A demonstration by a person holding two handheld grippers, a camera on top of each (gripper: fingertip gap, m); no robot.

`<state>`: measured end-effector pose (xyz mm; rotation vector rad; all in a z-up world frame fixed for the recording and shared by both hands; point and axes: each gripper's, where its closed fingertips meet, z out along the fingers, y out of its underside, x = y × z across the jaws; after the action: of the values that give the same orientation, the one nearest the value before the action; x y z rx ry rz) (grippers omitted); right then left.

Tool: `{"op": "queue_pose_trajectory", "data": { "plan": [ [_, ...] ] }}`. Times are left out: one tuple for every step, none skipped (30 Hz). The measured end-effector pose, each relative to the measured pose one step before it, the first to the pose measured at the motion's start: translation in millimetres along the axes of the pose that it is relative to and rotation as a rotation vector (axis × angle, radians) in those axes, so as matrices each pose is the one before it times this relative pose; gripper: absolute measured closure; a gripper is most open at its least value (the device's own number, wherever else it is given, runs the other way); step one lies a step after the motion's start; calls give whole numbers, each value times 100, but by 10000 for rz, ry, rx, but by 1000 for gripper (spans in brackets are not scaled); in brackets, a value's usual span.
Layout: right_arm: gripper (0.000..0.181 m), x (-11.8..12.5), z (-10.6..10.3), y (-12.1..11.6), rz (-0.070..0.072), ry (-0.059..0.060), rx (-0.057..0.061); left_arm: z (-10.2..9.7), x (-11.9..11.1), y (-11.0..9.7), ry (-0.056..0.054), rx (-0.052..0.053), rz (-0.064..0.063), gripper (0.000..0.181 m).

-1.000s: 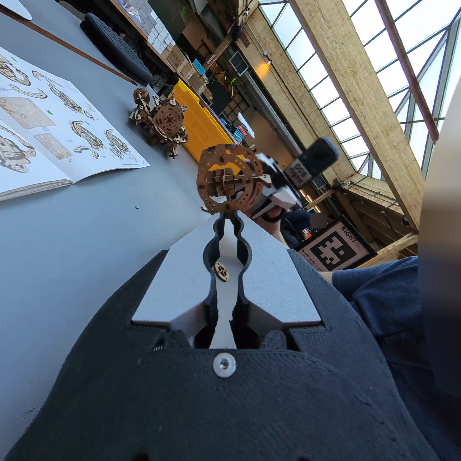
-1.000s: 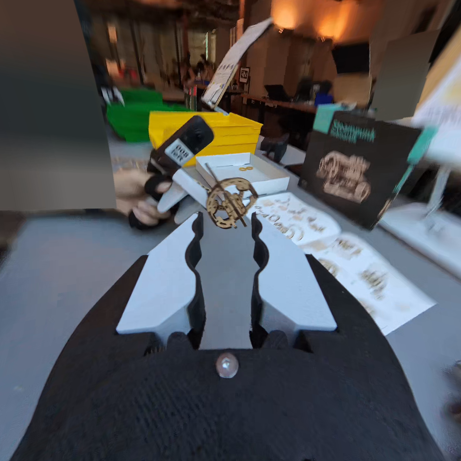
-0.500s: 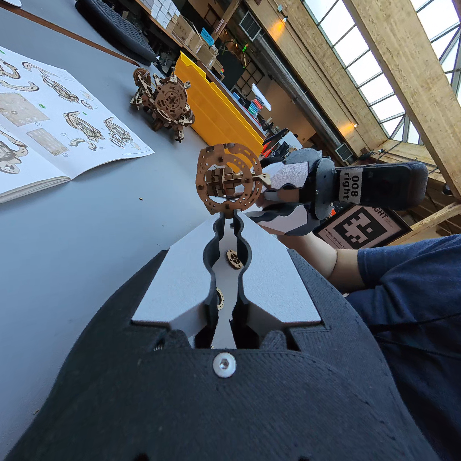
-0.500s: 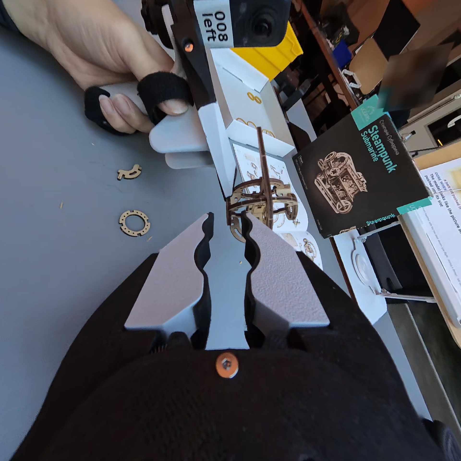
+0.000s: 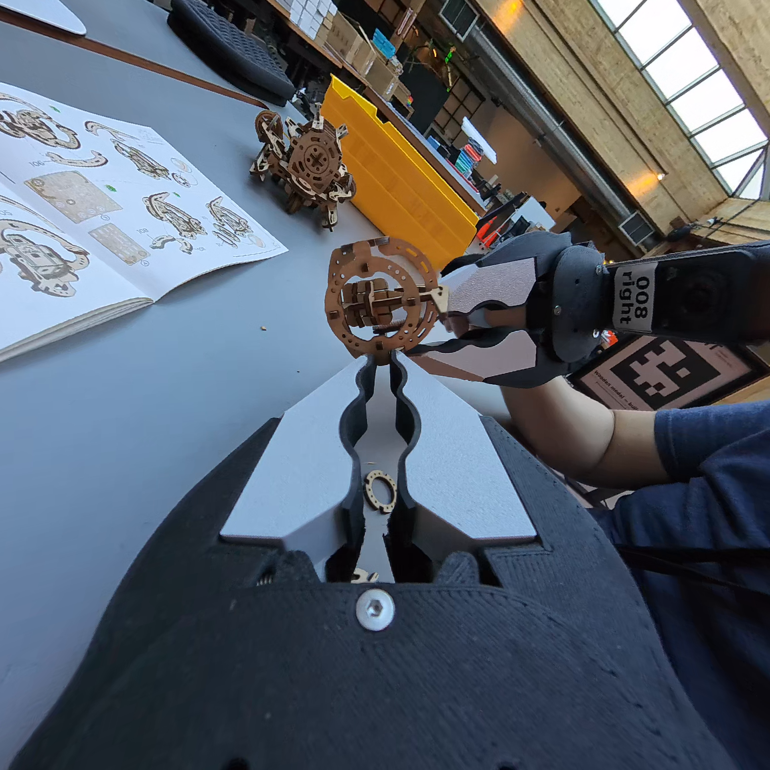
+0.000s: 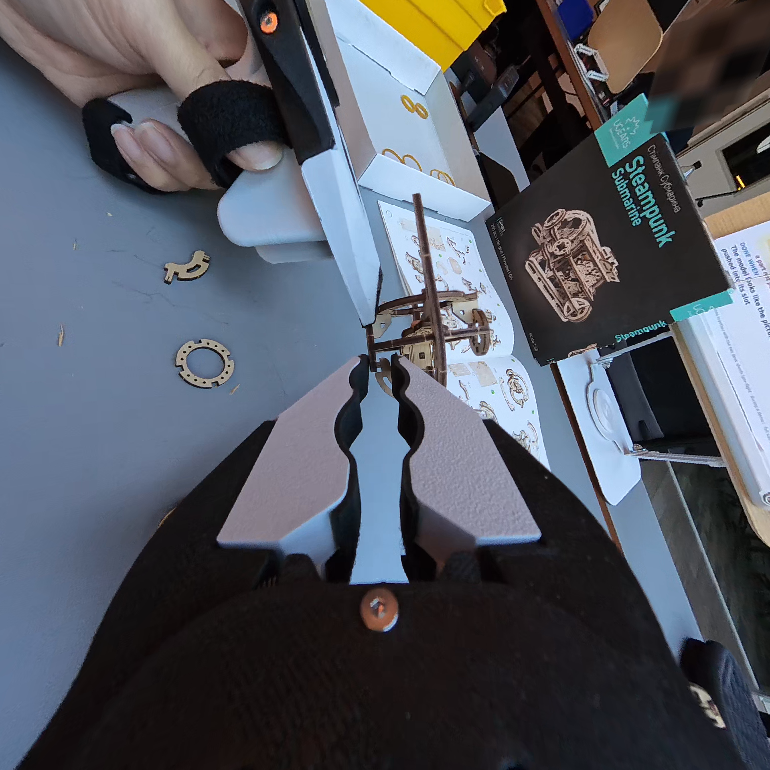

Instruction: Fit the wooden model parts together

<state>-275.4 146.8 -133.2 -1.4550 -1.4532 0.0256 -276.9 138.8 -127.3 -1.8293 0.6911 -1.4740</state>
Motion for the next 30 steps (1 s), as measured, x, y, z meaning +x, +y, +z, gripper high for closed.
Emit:
{"op": "queue_pose_trajectory", "data": {
  "plan": [
    [173,26,-6,11,65,32,-13,17,-17,8,-46,-6,53,176],
    [173,-21,10,8,62,-6,15,3,-23,-15,-44,10,37,176],
    [173,-16,14,64,129,-36,-22,21,-27,25,-45,-11,24,176],
    [173,20,31,57,191,-19,-9,22,-45,10,-49,1,16,176],
    [173,20,55,43,185,-12,3,11,-55,-19,-57,11,7,176],
    [173,2,56,32,145,-3,21,9,-65,4,-57,2,-7,176],
    [173,-56,72,86,91,-37,-16,3,-74,33,-51,-17,-22,176],
    [173,32,20,53,103,14,-15,26,-47,23,-19,-8,-30,176],
    [173,-13,20,-18,48,1,20,-8,-25,-14,-8,18,-39,176],
    [173,-17,33,49,-39,-1,-20,9,-38,26,-3,-13,-48,176],
    [173,-4,22,35,-8,26,-32,16,-34,22,-9,-11,-43,176],
    [173,-44,27,-1,-77,3,-13,-13,-40,17,-19,0,-25,177],
    [173,-63,44,67,-102,-27,-33,14,-28,59,-27,-37,-8,176],
    [173,-79,61,83,-2,-57,-42,12,-45,96,-48,-60,12,176],
    [174,-160,38,78,13,-123,-33,19,-15,61,-34,-41,25,176],
    [173,-16,6,44,36,-18,-6,17,-5,53,-29,-41,30,176],
    [173,11,4,0,-17,28,11,22,-9,34,-39,-29,36,176],
    [173,4,8,31,-100,56,-8,17,-26,44,-56,-36,26,176],
    [173,-59,52,112,-72,19,-80,39,-64,142,-82,-95,15,176],
    [173,-112,66,119,-22,-9,-97,42,-89,194,-94,-123,20,176],
    [173,-78,51,79,-61,3,-68,31,-52,114,-79,-83,32,176],
    [174,-171,62,68,-73,-87,-42,6,-37,88,-71,-62,62,176],
    [173,-108,52,102,-28,-66,-43,20,-49,111,-86,-80,63,176],
    [173,-26,47,33,24,-22,13,16,-47,65,-83,-43,64,176],
    [172,-63,24,40,67,-49,20,3,-25,9,-69,-13,65,176],
    [171,-91,-1,0,112,-78,42,-13,-2,13,-40,-14,61,176],
    [170,-64,-14,-34,140,-52,65,-4,24,-8,-18,-8,45,176],
    [166,-187,3,-26,121,-136,52,-20,-9,-8,-20,-4,36,176],
    [166,-57,-11,9,109,-46,22,-10,3,27,1,-21,23,176],
    [169,108,-6,38,30,83,24,8,28,41,32,-32,-15,176]
  ]
}}
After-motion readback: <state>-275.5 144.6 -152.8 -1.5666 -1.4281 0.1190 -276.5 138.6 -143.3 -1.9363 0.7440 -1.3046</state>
